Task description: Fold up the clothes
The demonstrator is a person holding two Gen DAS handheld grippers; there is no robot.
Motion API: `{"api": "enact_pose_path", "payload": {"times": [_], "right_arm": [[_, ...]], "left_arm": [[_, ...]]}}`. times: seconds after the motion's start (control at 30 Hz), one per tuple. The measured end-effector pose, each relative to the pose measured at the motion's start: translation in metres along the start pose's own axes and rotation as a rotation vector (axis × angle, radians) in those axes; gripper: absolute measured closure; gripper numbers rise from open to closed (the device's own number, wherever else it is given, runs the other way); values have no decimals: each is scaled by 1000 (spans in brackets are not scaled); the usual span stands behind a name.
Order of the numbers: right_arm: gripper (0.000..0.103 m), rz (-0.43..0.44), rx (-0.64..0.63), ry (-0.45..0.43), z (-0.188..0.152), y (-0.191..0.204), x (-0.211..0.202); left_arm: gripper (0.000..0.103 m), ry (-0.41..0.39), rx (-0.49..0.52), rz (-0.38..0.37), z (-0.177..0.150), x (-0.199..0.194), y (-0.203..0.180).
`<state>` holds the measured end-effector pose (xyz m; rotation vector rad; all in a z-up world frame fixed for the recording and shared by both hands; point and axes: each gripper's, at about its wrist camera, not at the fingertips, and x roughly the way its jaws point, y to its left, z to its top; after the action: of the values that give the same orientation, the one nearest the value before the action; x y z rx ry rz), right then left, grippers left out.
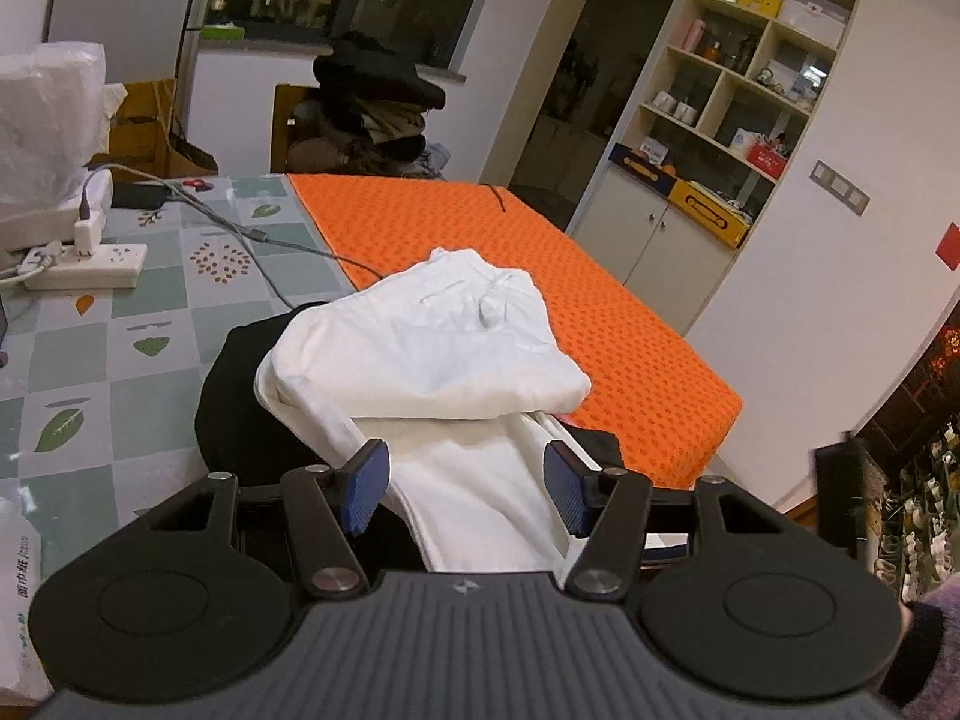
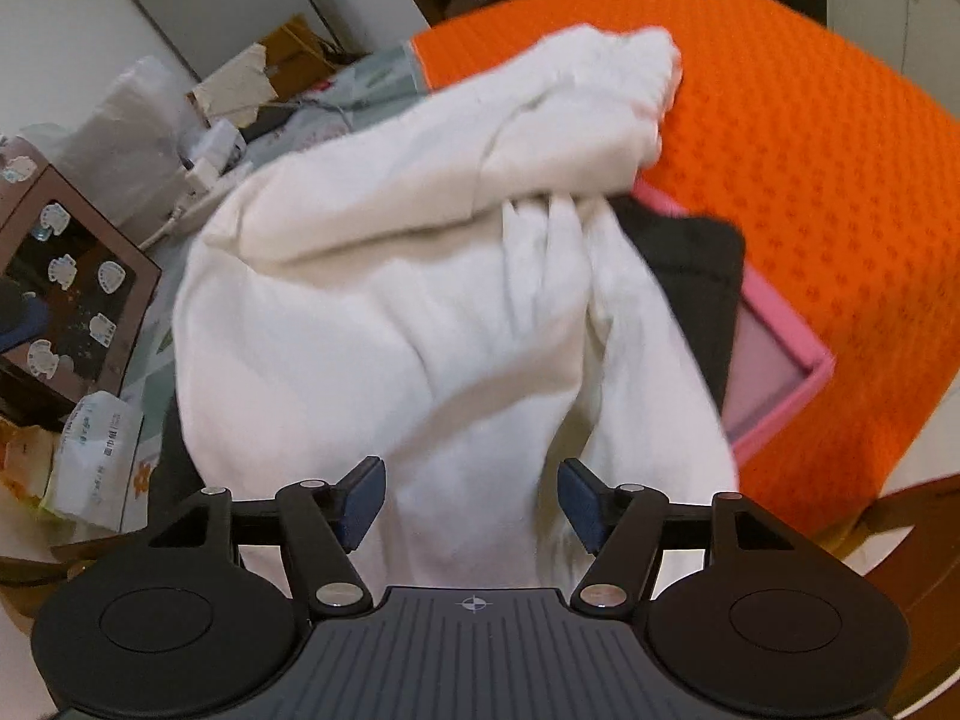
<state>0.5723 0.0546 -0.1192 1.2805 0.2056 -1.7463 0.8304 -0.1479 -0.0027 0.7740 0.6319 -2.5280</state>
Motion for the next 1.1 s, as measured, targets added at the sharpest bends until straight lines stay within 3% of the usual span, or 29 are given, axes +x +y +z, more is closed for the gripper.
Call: {"api": "enact_pose_path", "payload": {"times": [0.03,0.1,0.13,0.17,0.23,0.4,0.57,0.83,1.1], "right_arm": [[37,6,14,15,0,-2,5],[51,39,56,36,1,-6,13],[72,31,51,34,1,-6,14],[86,22,44,31,1,-5,14],[97,46,2,-8,1,-4,4],[98,95,-60,-65,17,11,-32],[98,170,-66,-209,60,24,-74],[98,160,-145,-465,188,36,-110],[98,10,-262,-745,346,50,-120]], "left_arm": [[40,-5,2,1,-1,-4,0],[40,-12,3,7,-4,-11,1],[40,-15,2,10,-5,-15,1],[40,-19,0,13,-6,-18,2],[40,-21,-6,14,-8,-23,5],[40,-21,-14,21,-9,-32,10],[40,-39,-19,28,-6,-39,12],[40,-103,-38,73,17,-47,12],[40,-136,-95,138,46,-36,12]]}}
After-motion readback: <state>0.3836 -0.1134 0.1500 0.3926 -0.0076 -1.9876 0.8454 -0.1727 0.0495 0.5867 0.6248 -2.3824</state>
